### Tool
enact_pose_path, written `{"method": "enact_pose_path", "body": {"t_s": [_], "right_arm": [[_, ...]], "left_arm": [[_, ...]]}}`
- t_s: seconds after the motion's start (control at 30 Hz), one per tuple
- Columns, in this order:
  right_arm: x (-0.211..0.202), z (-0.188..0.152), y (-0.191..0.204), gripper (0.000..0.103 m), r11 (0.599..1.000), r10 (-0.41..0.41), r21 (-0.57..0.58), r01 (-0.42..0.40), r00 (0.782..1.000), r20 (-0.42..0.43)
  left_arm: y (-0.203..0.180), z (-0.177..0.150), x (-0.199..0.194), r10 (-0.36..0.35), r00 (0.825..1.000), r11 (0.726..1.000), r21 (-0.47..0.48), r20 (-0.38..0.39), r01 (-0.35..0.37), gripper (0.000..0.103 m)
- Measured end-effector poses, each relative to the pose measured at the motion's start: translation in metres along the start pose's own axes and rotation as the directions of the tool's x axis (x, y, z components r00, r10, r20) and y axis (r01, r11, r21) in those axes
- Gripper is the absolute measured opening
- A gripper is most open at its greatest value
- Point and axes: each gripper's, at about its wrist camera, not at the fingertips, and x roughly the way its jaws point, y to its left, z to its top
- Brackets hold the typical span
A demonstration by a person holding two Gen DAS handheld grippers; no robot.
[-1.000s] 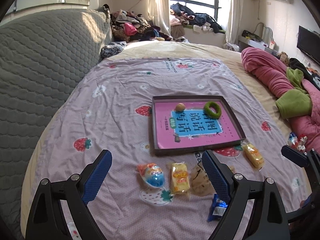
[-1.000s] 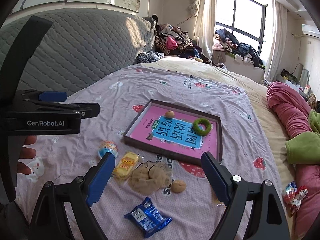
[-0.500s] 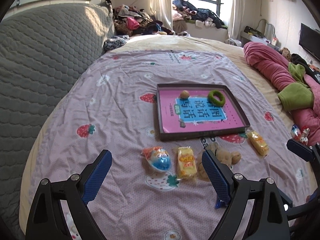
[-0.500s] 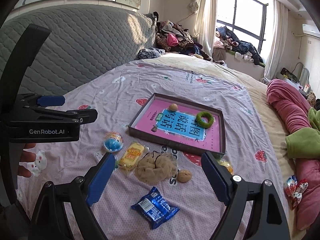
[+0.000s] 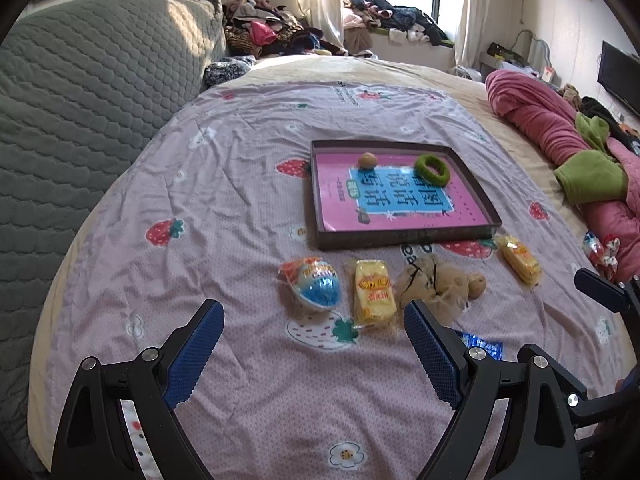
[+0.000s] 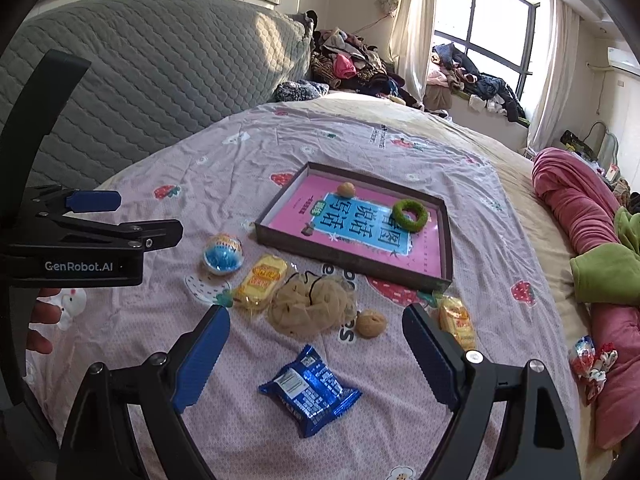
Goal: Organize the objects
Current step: 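Move the left gripper to the blue egg toy while the right gripper approaches the beige mesh bag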
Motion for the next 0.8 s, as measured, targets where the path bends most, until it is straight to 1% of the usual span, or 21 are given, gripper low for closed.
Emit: {"method": "enact_pose_path", "body": {"t_s": [0.37,0.63,0.8], "right_arm": [[0.02,-0.015,0.005,0.088,1.0,-0.001,-0.016,0.0,0.999,-0.05],[0.041,-0.017,0.008,0.088,0.999,-0.009,-0.037,0.006,0.996,-0.087],[0.056,-0.015,0.007,0.088,0.999,-0.013,-0.041,0.009,0.995,-0.102]], "left_arm": [[0.003,-0.02,0.024,-0.01,0.999,1.0,-0.003,-0.043,0.01,0.092],[0.01,-0.029,0.048,-0.007,0.996,1.0,-0.016,-0.085,0.005,0.092],[0.015,-0.03,0.06,0.008,0.996,1.0,-0.02,-0.094,-0.01,0.092]]}}
